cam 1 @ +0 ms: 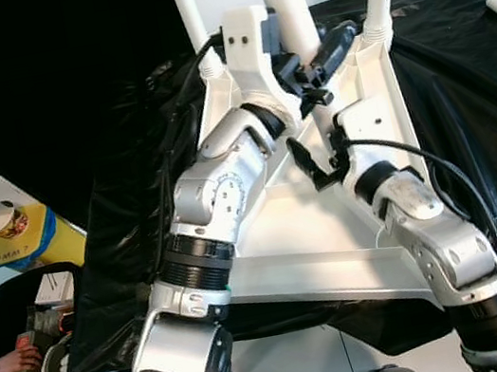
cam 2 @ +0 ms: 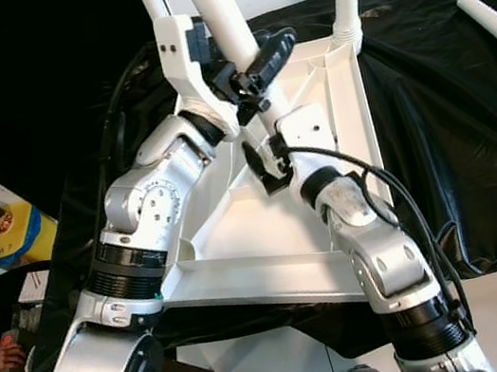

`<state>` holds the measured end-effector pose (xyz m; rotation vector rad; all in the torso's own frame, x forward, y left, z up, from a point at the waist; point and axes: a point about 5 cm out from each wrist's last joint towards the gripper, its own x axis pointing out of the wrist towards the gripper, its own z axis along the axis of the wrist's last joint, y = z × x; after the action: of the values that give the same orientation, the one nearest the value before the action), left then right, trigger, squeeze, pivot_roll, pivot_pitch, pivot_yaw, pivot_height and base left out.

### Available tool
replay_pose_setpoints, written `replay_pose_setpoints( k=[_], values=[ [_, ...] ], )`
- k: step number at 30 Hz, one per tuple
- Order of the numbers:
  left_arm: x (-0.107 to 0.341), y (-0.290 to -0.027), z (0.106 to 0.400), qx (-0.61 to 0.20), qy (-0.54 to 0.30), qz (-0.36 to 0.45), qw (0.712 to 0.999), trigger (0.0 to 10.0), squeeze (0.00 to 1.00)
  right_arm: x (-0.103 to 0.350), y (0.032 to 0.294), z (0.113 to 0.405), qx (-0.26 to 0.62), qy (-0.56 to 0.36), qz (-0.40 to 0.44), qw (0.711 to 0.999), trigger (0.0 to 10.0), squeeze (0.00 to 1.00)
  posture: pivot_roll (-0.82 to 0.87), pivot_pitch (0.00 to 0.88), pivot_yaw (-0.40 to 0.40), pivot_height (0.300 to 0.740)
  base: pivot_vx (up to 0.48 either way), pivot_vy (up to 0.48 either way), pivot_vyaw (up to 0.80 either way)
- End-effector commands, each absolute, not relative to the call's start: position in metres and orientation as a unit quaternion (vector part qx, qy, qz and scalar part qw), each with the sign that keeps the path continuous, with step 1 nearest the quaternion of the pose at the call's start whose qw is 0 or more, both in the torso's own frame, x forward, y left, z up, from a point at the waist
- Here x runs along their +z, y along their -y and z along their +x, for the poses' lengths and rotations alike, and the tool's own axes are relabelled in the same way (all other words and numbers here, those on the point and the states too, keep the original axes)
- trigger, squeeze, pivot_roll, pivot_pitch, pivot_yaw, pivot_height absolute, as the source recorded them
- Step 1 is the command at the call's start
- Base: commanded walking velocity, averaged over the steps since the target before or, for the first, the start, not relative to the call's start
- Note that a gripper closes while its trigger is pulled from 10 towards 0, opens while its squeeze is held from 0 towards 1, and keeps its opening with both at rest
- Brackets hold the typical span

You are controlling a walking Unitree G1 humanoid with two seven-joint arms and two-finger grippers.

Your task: Building children table

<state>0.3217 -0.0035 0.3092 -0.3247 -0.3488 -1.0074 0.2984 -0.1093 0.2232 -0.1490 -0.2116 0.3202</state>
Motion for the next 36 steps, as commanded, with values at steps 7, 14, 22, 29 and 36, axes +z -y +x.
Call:
replay_pose_setpoints(
  k=[7,14,22,29,36],
  values=[
    [0.311,0.013,0.306,-0.521,0.196,-0.119,0.822,10.0,0.0,0.217,0.099,0.302,0.192,0.072,-0.116,0.972,10.0,0.0,-0.2,0.095,0.115,0.74,0.0,0.0,0.0],
    [0.31,0.017,0.302,-0.526,0.197,-0.112,0.82,10.0,0.0,0.209,0.096,0.299,0.212,0.053,-0.164,0.962,10.0,0.0,-0.21,0.097,0.116,0.74,0.0,0.0,0.0],
    [0.31,0.019,0.301,-0.527,0.199,-0.112,0.819,10.0,0.0,0.206,0.097,0.296,0.22,0.047,-0.179,0.958,3.0,0.0,-0.21,0.098,0.118,0.74,0.0,0.0,0.0],
    [0.313,0.02,0.302,-0.524,0.202,-0.115,0.819,10.0,0.0,0.201,0.102,0.295,0.209,0.036,-0.187,0.959,0.0,0.0,-0.21,0.101,0.118,0.74,0.0,0.0,0.0],
    [0.314,0.017,0.304,-0.519,0.204,-0.12,0.821,10.0,0.0,0.197,0.107,0.296,0.181,0.027,-0.17,0.968,4.3,0.0,-0.21,0.103,0.119,0.74,0.0,0.0,0.0]
  ],
)
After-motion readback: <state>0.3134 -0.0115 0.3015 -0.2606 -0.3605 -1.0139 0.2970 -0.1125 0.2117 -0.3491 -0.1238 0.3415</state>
